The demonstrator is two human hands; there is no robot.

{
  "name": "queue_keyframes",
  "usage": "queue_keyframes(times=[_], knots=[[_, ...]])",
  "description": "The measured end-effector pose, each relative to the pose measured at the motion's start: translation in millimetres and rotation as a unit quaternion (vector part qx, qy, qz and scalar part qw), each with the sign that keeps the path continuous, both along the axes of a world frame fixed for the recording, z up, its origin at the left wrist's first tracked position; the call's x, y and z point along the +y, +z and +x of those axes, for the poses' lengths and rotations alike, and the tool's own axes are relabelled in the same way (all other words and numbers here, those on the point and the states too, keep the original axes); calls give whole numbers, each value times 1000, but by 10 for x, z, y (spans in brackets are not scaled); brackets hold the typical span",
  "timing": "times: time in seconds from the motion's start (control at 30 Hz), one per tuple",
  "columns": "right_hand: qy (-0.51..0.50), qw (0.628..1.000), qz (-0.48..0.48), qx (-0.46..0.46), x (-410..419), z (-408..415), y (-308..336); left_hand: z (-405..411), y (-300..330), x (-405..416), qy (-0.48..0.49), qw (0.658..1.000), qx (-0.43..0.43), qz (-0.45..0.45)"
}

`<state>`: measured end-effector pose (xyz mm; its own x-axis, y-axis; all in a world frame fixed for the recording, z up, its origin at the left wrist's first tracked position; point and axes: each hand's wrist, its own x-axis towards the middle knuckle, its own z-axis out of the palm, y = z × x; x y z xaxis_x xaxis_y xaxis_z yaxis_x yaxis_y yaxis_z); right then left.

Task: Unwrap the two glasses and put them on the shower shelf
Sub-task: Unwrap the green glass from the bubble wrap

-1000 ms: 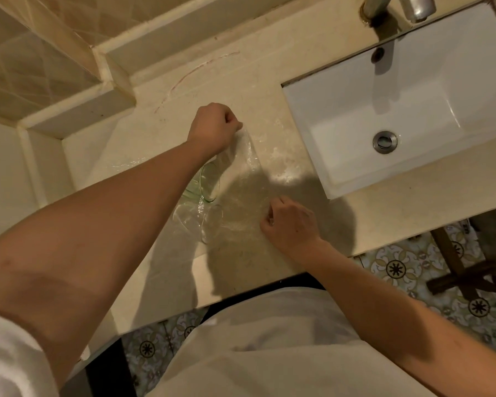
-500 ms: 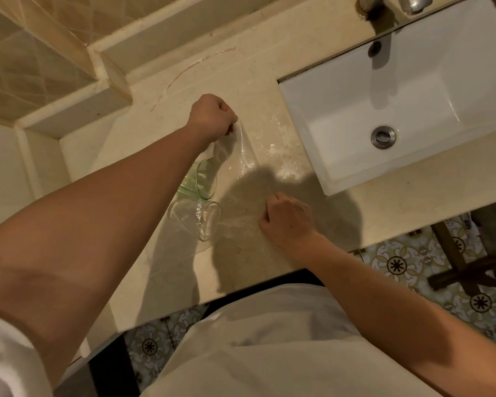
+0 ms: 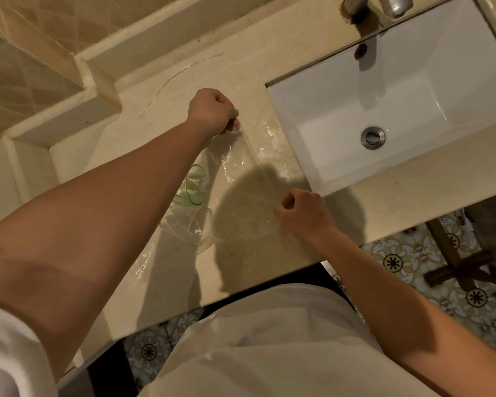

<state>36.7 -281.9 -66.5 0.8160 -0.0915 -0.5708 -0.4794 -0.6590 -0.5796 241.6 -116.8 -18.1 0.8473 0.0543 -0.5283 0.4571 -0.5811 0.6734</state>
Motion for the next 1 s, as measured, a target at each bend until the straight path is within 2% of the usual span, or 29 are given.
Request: queue_keyframes(times=[0.1, 0.33, 0.67, 0.77, 0.87, 1.0], knots=[[10, 1000, 4, 11, -24, 10, -10, 33, -49, -98, 2, 1000, 4, 12], [19, 998, -44, -36, -36, -37, -65, 104, -90, -143, -22, 999, -11, 45], [23, 998, -58, -11, -34, -78, -115, 88, -283, -340, -118, 979, -37, 160], [13, 999, -50, -18, -33, -74, -98, 9, -282, -333, -114, 981, -43, 152], [-17, 998, -35, -40, -38, -84, -41, -113, -134, -119, -60, 988, -100, 104], [-18, 993, -8, -119, 125, -61, 137, -584, 115, 635, 8, 971, -231, 69]])
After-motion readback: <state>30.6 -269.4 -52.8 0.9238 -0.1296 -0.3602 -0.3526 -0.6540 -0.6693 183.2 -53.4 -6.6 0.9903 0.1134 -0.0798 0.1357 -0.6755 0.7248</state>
